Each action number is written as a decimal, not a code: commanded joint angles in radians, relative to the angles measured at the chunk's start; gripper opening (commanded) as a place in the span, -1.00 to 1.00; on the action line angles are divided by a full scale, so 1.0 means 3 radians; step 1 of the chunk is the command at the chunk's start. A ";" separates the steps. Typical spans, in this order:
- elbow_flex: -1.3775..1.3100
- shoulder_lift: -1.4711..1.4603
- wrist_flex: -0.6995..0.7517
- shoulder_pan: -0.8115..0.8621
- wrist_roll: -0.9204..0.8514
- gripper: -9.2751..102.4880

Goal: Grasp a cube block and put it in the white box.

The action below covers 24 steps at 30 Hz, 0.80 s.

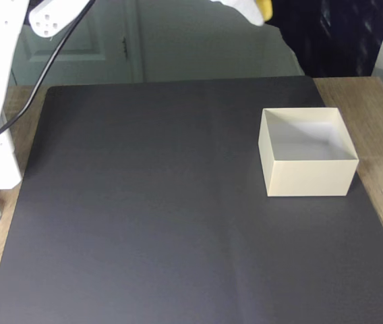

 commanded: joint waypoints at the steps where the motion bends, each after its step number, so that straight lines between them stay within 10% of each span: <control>1: -0.0153 0.0256 0.0020 0.0322 0.0061 -0.84; 24: -0.0153 -0.0532 -0.0603 0.0849 0.0056 -0.79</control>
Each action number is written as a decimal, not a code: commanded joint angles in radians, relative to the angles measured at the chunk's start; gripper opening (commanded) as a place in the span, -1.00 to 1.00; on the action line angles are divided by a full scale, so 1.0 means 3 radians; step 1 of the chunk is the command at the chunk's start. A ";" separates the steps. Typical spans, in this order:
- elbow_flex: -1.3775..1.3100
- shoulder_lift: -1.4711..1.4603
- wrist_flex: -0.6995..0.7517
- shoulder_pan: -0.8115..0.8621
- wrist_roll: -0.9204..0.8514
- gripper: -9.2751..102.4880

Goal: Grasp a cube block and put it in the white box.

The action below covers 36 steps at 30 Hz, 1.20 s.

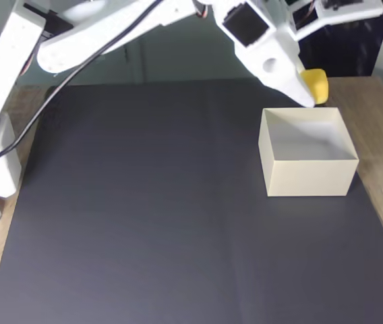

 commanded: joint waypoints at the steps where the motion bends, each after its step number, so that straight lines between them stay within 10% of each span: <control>1: -0.0143 -0.0031 -0.0118 -0.0051 -0.0051 -0.78; 16: -0.0148 -0.0307 -0.0302 -0.0159 -0.0041 -0.79; 36: -0.0169 -0.0348 -0.0297 0.0123 -0.0061 -0.15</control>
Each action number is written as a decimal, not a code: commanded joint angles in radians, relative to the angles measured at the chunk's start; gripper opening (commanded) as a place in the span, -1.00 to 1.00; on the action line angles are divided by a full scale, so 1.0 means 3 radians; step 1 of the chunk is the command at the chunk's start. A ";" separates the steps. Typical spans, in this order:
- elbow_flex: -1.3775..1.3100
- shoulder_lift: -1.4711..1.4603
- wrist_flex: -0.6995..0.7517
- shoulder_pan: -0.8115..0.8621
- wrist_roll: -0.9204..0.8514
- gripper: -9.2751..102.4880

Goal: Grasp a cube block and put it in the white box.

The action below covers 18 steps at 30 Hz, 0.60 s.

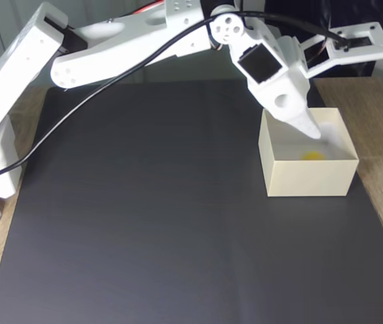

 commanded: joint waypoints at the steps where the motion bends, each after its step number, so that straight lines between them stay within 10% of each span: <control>1: -0.0148 0.0051 -0.0031 -0.0005 0.0010 -0.16; 11: -0.0148 0.0220 0.0240 -0.0256 0.0026 -0.80; 18: -0.0148 0.0527 0.0619 -0.0496 -0.0031 -0.84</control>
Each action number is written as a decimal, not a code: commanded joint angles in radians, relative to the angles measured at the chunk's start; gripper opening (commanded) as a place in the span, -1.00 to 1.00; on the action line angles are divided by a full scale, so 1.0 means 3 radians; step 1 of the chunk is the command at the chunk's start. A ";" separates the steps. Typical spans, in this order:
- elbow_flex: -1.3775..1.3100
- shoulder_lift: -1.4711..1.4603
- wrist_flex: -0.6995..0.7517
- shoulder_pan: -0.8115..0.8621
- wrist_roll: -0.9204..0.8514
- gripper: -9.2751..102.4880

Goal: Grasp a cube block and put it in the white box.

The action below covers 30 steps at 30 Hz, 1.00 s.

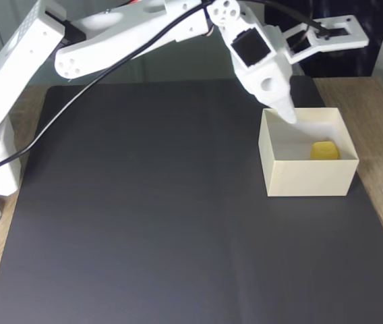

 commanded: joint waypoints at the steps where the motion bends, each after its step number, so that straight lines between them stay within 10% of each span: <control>1: -0.0153 0.0532 0.0194 -0.0133 -0.0015 -0.84; 20: 0.0000 0.2020 0.1549 -0.0486 -0.0051 -0.83; 30: 0.2879 0.4270 0.0598 -0.0430 -0.0225 -0.76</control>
